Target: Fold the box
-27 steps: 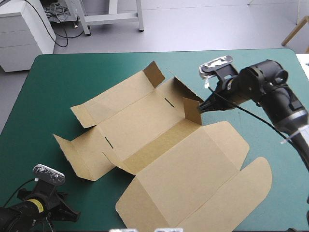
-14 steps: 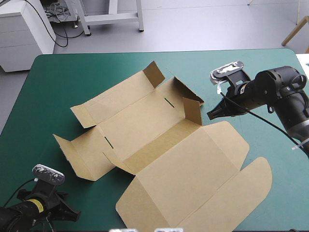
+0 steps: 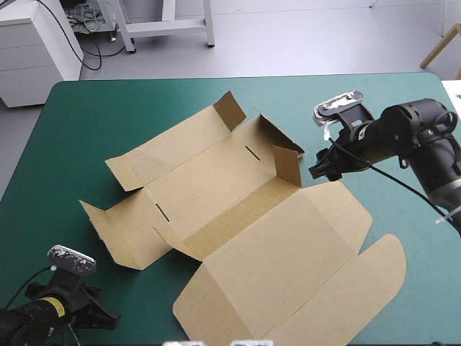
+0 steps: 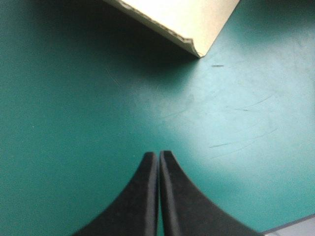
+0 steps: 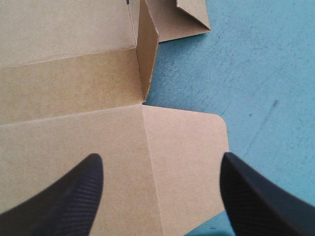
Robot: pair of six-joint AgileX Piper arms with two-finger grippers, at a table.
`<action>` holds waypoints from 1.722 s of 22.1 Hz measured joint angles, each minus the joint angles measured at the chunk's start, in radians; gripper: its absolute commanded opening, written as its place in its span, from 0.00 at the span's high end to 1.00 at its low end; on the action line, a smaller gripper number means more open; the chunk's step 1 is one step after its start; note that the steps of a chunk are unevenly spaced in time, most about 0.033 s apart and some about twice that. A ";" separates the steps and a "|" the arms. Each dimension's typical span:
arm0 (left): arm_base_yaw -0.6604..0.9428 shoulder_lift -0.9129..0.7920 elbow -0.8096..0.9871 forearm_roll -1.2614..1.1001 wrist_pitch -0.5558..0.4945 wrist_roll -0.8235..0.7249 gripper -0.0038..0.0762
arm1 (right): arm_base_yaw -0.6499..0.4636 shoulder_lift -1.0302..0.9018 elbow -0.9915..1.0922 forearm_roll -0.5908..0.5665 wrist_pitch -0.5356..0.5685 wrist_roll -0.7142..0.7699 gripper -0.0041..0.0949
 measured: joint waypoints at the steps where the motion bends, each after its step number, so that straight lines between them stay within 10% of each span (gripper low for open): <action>1: 0.000 0.000 0.000 0.000 0.000 0.000 0.96 | 0.000 0.000 0.000 0.000 -0.007 0.000 0.21; 29: 0.000 0.000 0.000 0.000 0.000 0.000 0.96 | 0.000 0.448 -0.033 0.199 -0.264 -0.145 0.29; 38: 0.000 0.000 0.000 0.001 0.000 0.000 0.96 | 0.000 0.496 -0.033 0.244 -0.308 -0.179 0.90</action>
